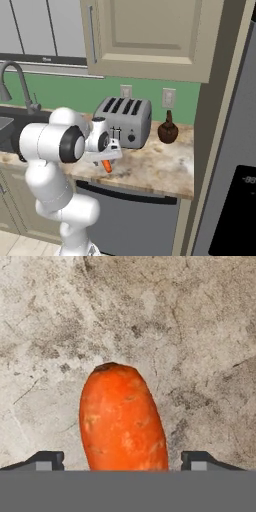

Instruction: Place the carrot and squash inside the fridge drawer. Close the drawer after placing the vegetables.

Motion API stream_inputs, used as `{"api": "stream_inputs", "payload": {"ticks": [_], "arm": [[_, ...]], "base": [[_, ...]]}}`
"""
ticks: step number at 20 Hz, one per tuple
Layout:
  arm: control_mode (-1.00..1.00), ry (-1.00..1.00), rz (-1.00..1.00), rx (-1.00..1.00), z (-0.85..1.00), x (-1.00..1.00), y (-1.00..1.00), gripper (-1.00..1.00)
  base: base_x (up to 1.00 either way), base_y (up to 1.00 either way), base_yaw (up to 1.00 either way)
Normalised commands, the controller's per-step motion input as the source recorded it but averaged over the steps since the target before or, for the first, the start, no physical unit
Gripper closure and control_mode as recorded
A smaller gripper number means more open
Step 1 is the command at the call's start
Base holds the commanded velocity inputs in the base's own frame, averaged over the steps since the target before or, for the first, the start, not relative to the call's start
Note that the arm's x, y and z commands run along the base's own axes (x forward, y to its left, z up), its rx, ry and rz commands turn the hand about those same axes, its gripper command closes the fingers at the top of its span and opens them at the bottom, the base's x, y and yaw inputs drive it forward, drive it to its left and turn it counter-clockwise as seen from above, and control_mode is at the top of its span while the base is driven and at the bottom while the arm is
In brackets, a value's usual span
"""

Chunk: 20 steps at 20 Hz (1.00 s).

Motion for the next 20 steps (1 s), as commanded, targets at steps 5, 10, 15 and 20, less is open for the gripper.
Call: {"api": "stream_inputs", "payload": {"ticks": [5, 10, 15, 20], "arm": [[-1.00, 0.01, 0.06, -0.01, -0.17, -0.08, 0.00, 1.00], [-1.00, -0.02, 0.10, 0.00, 0.17, -0.24, 0.00, 1.00], [-1.00, -0.09, 0.11, 0.00, 0.95, -0.47, 0.00, 1.00], [-1.00, -0.09, 0.03, 0.00, 1.00, -0.60, 0.03, 1.00]], "base": [[0.00, 0.00, 0.00], [0.00, 0.00, 0.00], [0.00, 0.00, 0.00], [0.00, 0.00, 0.00]]}}
